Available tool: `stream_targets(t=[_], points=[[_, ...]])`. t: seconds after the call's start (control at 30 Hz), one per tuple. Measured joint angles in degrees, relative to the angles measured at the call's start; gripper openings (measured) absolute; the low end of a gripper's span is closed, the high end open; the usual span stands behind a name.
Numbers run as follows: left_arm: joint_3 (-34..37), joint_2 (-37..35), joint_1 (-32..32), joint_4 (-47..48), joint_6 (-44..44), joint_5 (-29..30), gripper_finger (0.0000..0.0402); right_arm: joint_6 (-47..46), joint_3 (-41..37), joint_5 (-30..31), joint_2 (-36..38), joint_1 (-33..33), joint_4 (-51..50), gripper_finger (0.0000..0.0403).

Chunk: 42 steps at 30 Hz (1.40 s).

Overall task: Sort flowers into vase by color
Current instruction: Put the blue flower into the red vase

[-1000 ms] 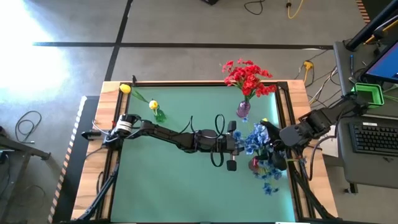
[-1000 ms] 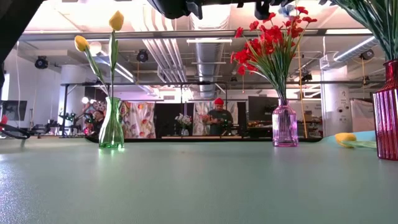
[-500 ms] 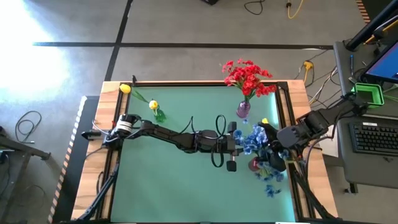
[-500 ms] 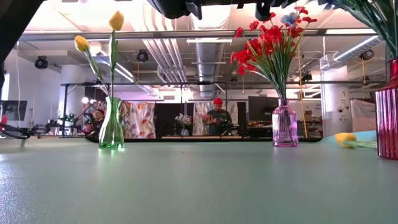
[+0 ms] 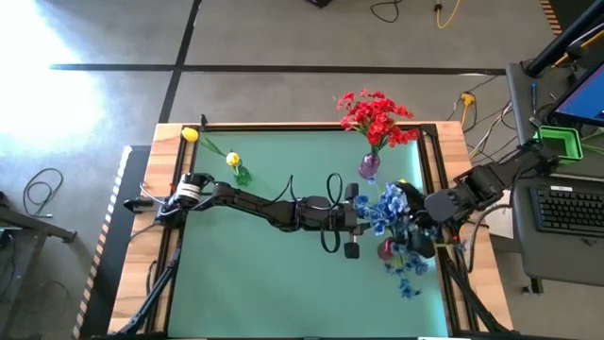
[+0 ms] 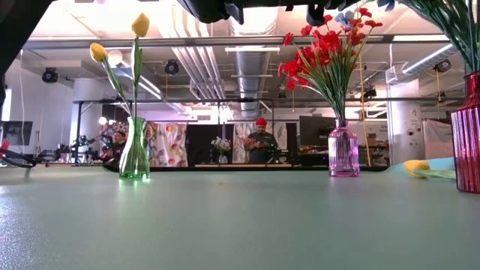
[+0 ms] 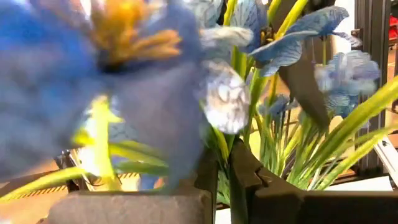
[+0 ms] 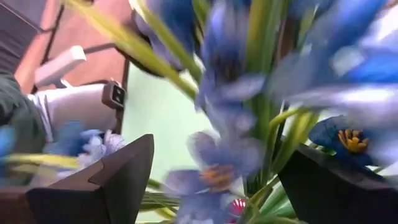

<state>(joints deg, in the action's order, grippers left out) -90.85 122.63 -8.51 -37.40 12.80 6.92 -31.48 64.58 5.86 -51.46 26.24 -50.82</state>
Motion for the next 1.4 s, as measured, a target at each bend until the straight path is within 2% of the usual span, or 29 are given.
stream_targets(t=[0.37,0.6,0.73,1.1,1.23,1.4], points=[[0.0,0.0,-0.04,0.17,0.0,-0.26,0.0,-1.73,4.7,0.09,0.02,0.0,-3.79,0.0312],[0.0,0.0,-0.04,-0.56,-1.34,-0.4,0.0004,2.15,4.77,-0.37,0.5,0.0,-4.26,0.0318],[0.0,0.0,-0.04,-0.57,-1.75,-0.44,0.0038,2.66,4.83,-0.89,0.65,0.0,-4.27,0.0318],[0.0,0.0,0.0,-0.53,-3.26,-0.44,0.0184,5.85,4.7,-1.31,4.15,0.0,-4.08,0.032],[0.0,0.0,0.25,-0.53,-3.26,-0.45,0.0215,7.5,4.46,-0.31,4.59,0.0,-2.16,0.032],[0.0,0.0,0.59,-0.53,-3.26,-0.44,0.0227,9.07,3.36,-0.3,4.55,0.0,0.52,0.032]])
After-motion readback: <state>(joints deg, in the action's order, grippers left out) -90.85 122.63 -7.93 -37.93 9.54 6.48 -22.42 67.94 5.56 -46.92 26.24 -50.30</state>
